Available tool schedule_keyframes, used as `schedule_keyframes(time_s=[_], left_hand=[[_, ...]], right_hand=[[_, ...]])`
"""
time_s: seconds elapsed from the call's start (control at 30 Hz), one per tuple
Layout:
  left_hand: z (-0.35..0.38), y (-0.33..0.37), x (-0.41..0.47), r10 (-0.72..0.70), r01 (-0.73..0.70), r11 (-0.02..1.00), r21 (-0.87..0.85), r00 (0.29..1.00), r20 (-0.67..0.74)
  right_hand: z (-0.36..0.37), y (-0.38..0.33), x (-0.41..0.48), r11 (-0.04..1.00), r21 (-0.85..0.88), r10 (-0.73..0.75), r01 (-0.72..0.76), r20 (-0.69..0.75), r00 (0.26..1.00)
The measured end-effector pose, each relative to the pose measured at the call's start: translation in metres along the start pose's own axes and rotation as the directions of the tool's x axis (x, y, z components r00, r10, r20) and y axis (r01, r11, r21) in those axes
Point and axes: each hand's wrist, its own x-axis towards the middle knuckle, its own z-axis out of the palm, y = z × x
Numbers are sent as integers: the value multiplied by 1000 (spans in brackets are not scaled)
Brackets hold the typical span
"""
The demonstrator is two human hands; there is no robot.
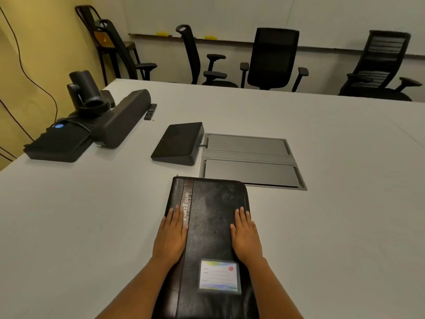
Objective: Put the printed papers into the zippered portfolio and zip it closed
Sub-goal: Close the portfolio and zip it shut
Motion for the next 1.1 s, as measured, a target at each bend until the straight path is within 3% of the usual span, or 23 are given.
schedule_keyframes(time_s=[0.7,0.87,1.0,1.1], left_hand=[[-15,-12,-144,142,-163,982,90,969,204],[-17,1,-171,47,-59,996,61,983,177],[-26,15,-188,-10,-10,997,72,961,275],[-30,24,-197,-34,9,996,92,964,264]], right_hand=[[15,-8,-160,999,25,40,-43,93,995],[8,-7,-186,1000,-12,26,-24,138,990],[-3,-3,-204,1000,-28,11,-6,193,981],[-14,0,-214,1000,-14,5,-2,252,968]])
